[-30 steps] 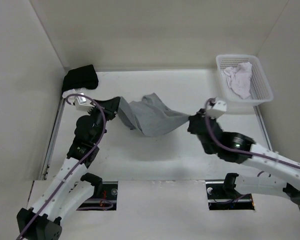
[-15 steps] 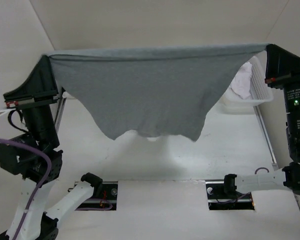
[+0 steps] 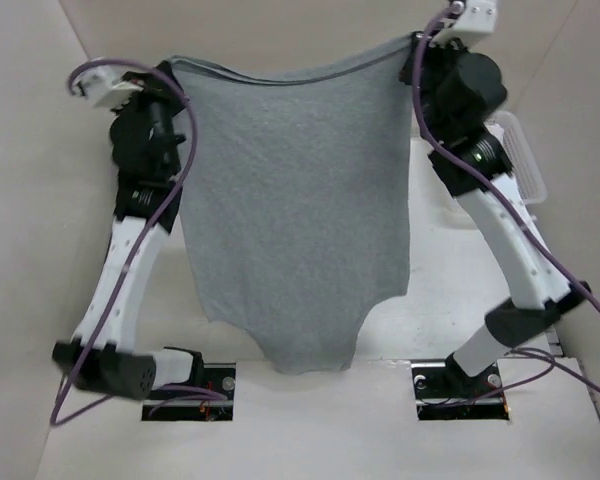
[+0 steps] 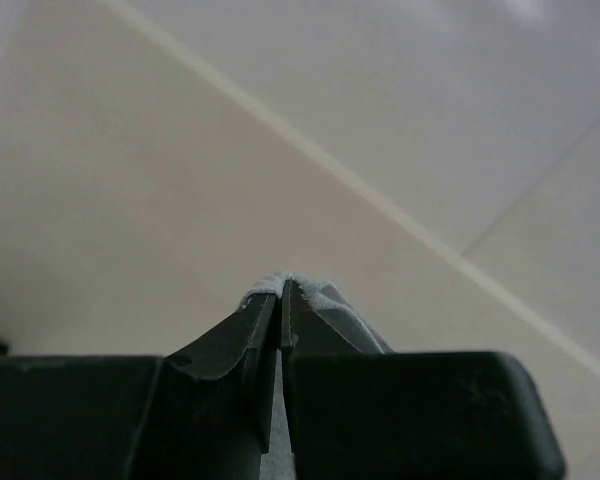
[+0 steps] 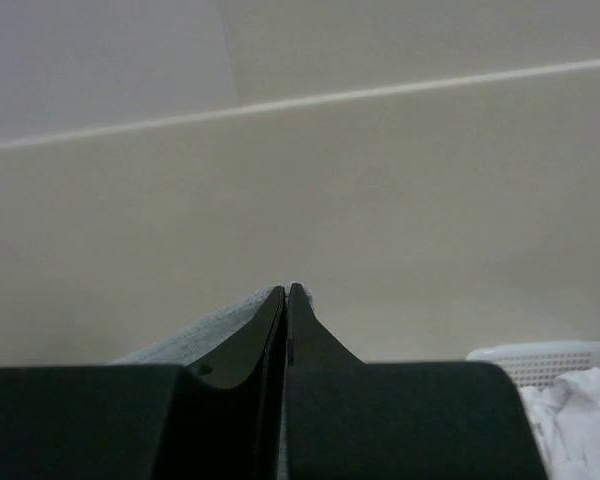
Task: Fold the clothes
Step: Flatten the tank top out
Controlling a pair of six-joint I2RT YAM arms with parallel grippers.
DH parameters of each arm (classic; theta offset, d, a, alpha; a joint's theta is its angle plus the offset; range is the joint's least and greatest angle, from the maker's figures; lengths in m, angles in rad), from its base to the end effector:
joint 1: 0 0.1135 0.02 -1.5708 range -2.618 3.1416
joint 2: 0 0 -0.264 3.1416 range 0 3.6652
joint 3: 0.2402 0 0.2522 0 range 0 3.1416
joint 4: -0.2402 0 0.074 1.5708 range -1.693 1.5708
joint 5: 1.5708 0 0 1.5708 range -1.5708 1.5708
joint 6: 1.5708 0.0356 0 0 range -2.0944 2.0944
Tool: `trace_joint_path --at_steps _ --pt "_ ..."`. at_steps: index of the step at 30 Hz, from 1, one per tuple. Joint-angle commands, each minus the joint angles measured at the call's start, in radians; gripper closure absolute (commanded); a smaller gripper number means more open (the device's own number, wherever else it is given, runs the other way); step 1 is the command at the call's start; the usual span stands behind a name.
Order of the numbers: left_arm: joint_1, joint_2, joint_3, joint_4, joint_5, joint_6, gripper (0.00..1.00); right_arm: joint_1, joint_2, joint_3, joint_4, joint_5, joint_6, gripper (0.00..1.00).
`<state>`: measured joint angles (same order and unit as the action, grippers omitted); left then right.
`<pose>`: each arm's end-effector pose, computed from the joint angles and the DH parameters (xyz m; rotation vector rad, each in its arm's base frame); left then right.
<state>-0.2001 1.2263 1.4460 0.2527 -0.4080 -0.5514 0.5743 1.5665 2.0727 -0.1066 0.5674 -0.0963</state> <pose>0.2496 -0.0362 0.5225 -0.5533 1.0090 -0.4439 0.2621 0.1468 0.5892 0.0975 1.2331 0.0834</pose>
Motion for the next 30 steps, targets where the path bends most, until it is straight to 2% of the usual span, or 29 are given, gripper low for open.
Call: trace_joint_path --at_steps 1,5,8,14,19,21,24,27,30 --pt "0.086 0.152 0.143 -0.116 0.105 -0.085 0.97 -0.105 0.123 0.172 -0.169 -0.211 0.219 0.98" --pt "0.141 0.312 0.370 -0.207 0.184 -0.122 0.97 -0.150 0.263 0.427 -0.243 -0.251 0.241 0.98" --pt "0.178 0.363 0.487 -0.240 0.236 -0.174 0.97 -0.170 0.309 0.575 -0.262 -0.270 0.253 0.98" --pt "0.207 0.361 0.620 -0.271 0.270 -0.202 0.97 -0.170 0.244 0.593 -0.214 -0.302 0.288 0.97" --pt "0.210 0.290 0.602 -0.259 0.271 -0.179 0.97 -0.159 0.178 0.560 -0.234 -0.296 0.274 0.97" --pt "0.206 0.242 0.526 -0.230 0.264 -0.162 0.97 -0.158 0.120 0.462 -0.232 -0.291 0.276 0.97" --pt "0.186 0.150 0.353 -0.178 0.249 -0.145 0.97 -0.158 -0.018 0.191 -0.180 -0.285 0.283 0.97" --pt "0.158 0.014 0.103 -0.110 0.212 -0.139 0.97 -0.143 -0.222 -0.207 -0.056 -0.270 0.287 0.97" --pt "0.124 -0.175 -0.221 -0.066 0.167 -0.149 0.97 -0.092 -0.440 -0.603 0.046 -0.216 0.320 0.97"
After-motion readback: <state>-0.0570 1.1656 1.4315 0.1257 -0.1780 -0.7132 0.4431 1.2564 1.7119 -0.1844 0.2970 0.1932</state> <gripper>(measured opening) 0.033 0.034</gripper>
